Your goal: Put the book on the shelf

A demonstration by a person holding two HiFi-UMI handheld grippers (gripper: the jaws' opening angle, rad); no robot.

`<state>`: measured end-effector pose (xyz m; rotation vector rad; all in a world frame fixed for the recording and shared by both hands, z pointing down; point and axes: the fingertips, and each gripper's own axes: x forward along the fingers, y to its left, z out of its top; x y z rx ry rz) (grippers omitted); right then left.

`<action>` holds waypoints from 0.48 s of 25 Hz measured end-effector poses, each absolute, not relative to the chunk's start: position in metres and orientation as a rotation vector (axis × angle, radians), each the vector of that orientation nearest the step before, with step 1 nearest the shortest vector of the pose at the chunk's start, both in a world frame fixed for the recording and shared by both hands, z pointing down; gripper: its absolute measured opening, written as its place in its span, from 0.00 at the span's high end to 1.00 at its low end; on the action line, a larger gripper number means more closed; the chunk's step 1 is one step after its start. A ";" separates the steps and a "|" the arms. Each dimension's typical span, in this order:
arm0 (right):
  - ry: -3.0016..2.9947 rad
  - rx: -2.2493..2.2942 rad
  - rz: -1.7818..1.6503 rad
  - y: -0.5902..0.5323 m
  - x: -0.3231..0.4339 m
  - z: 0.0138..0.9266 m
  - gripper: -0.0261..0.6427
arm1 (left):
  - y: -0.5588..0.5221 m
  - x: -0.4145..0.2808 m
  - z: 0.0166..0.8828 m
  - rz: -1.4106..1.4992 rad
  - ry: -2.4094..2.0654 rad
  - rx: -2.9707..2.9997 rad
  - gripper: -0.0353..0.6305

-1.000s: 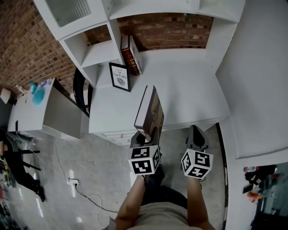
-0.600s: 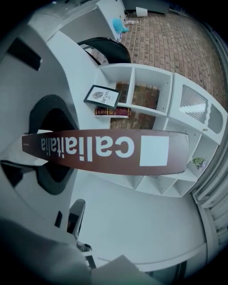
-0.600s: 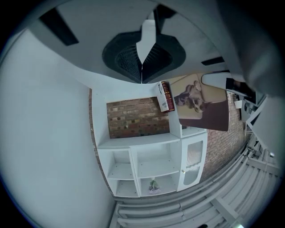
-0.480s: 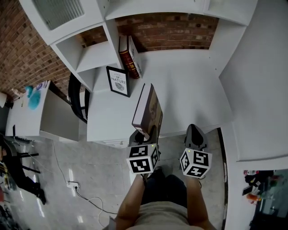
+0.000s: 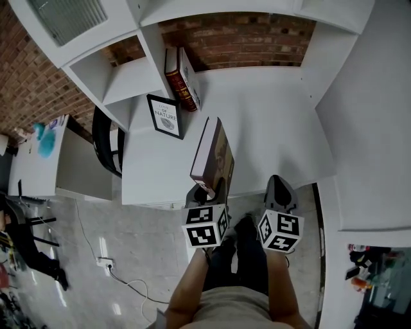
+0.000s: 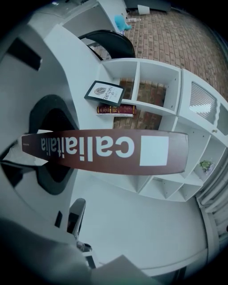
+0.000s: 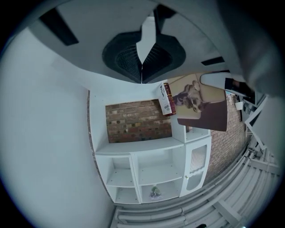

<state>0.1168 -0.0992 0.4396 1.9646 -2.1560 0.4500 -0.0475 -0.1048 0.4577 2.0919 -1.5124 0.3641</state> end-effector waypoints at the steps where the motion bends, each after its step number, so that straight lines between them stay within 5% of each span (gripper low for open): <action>1: -2.159 1.957 0.454 -0.104 0.118 0.441 0.94 | -0.108 -0.046 0.459 0.366 -1.514 2.089 0.73; 12: -2.226 1.867 0.458 -0.174 0.129 0.447 0.94 | -0.164 -0.030 0.463 0.363 -1.569 2.038 0.73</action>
